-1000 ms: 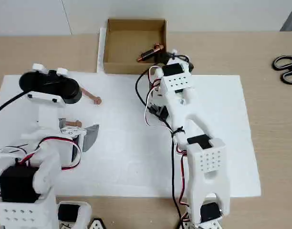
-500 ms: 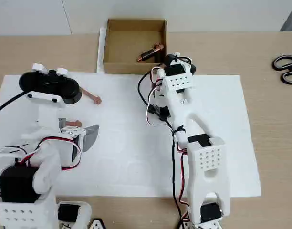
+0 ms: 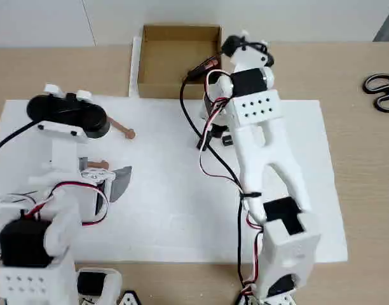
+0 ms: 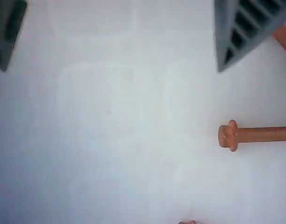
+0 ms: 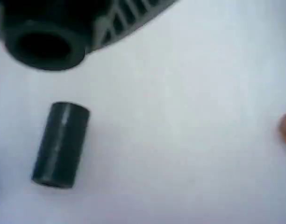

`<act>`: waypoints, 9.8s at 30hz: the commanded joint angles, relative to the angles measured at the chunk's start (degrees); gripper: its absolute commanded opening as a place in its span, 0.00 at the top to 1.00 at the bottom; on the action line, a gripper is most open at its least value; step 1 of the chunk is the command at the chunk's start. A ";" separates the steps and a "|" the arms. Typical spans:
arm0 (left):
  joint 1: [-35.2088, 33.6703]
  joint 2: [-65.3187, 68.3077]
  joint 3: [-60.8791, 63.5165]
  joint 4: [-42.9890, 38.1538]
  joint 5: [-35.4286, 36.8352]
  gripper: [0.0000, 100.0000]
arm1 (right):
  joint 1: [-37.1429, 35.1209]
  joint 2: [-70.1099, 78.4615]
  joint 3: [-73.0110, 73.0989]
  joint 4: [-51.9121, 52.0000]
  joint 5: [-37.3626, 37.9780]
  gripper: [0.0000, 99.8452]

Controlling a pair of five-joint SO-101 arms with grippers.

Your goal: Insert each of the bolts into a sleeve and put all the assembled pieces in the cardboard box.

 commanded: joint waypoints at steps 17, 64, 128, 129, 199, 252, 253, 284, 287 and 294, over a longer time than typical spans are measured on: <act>-11.34 49.93 -27.47 -4.04 -22.77 0.73 | -0.13 -6.46 -2.46 0.75 42.11 1.00; -4.04 82.46 -35.38 -36.04 -61.01 0.72 | 18.51 -6.46 -2.46 1.19 46.42 0.99; -15.65 71.12 -55.08 5.19 16.79 0.99 | 18.42 -6.55 -2.46 1.19 46.15 0.99; -15.82 67.34 -50.59 5.19 14.95 0.99 | 18.42 -6.55 -2.46 1.19 46.15 0.99; -27.43 61.54 5.05 -30.77 20.84 0.86 | 18.33 -6.55 -2.46 1.36 46.07 0.99; -0.79 34.55 10.24 -32.62 -53.89 0.99 | 29.85 -28.18 -2.37 1.27 46.51 1.00; 0.09 34.55 11.38 -33.76 -55.74 0.99 | 30.20 -28.44 -2.37 1.27 46.51 1.00; 2.02 50.11 -1.54 -36.48 -56.35 0.77 | 30.37 -29.85 -2.37 1.19 46.51 1.00; 1.14 44.66 -6.11 -29.45 -50.64 0.77 | 30.37 -29.85 -2.37 1.01 46.51 0.99; 0.53 28.92 -10.33 -14.59 -32.44 0.77 | 30.37 -29.49 -2.37 0.84 46.51 0.99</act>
